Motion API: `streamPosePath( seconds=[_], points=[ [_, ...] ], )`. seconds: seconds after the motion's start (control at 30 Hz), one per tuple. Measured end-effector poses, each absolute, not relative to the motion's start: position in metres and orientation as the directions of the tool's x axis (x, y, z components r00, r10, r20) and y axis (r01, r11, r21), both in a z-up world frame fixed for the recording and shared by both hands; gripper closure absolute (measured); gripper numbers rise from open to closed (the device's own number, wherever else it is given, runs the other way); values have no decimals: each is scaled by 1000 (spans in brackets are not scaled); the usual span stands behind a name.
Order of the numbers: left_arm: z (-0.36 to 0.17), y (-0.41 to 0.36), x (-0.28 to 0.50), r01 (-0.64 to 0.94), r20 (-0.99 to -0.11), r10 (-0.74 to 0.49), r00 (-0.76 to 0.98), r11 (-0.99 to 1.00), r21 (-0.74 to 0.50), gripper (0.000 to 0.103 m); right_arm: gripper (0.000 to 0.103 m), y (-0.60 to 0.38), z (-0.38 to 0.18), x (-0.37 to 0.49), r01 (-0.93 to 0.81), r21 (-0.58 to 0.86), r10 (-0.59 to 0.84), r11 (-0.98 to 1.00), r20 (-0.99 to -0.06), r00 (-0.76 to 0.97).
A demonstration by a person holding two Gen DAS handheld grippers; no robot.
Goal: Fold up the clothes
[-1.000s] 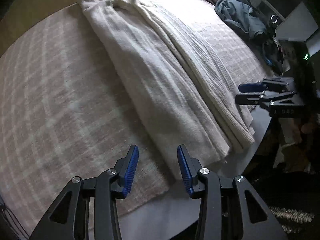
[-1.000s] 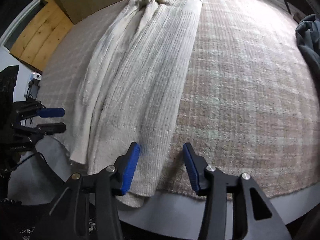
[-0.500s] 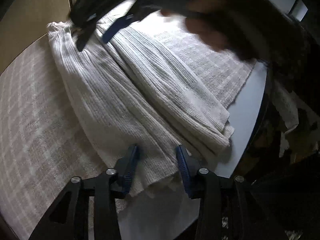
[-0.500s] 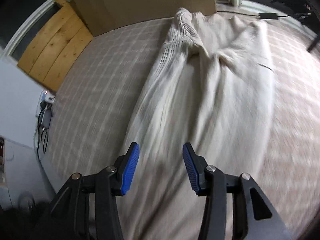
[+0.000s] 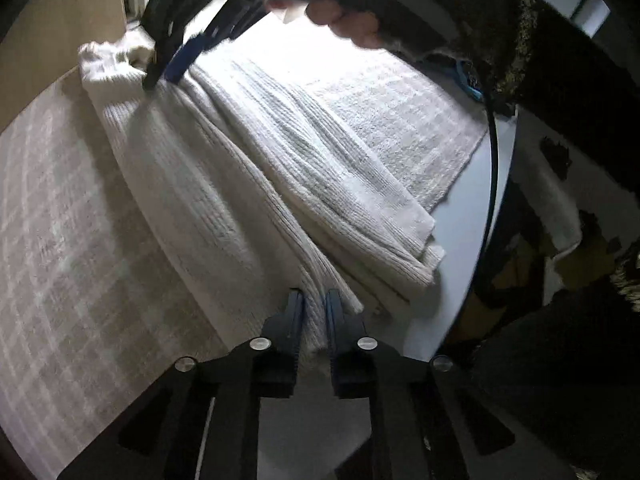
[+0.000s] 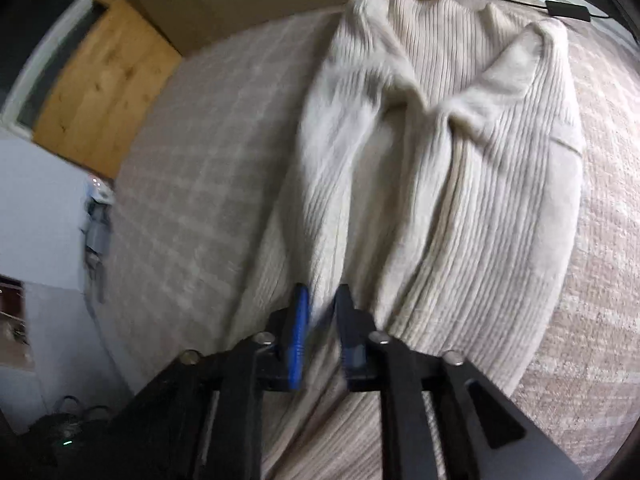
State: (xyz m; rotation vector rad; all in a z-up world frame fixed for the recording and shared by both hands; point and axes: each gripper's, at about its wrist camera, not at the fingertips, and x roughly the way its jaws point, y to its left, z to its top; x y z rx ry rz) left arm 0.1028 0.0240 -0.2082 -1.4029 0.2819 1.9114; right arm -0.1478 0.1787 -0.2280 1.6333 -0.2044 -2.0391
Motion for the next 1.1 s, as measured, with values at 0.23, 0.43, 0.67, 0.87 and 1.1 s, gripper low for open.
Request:
streamPosePath(
  seconds=[0.23, 0.43, 0.67, 0.87, 1.1],
  points=[
    [-182, 11, 74, -622, -870, 419, -260, -762, -182, 88, 79, 172, -211, -217, 267, 428, -491, -864, -833, -253],
    [-225, 43, 68, -669, -907, 394, -150, -716, -201, 87, 103, 146, -243, -258, 273, 362, -416, -892, -892, -178],
    [-212, 35, 62, -643, -884, 440, -158, -725, -247, 85, 102, 149, -201, -260, 355, 240, -358, -904, -877, -319],
    [-222, 32, 43, -622, -900, 401, -170, -752, -217, 85, 102, 115, -209, -303, 413, 231, -386, -881, -855, -345],
    [-225, 23, 45, -595, -879, 446, -171, -758, -269, 85, 102, 129, -221, -340, 311, 246, -350, -918, -873, -339]
  ],
)
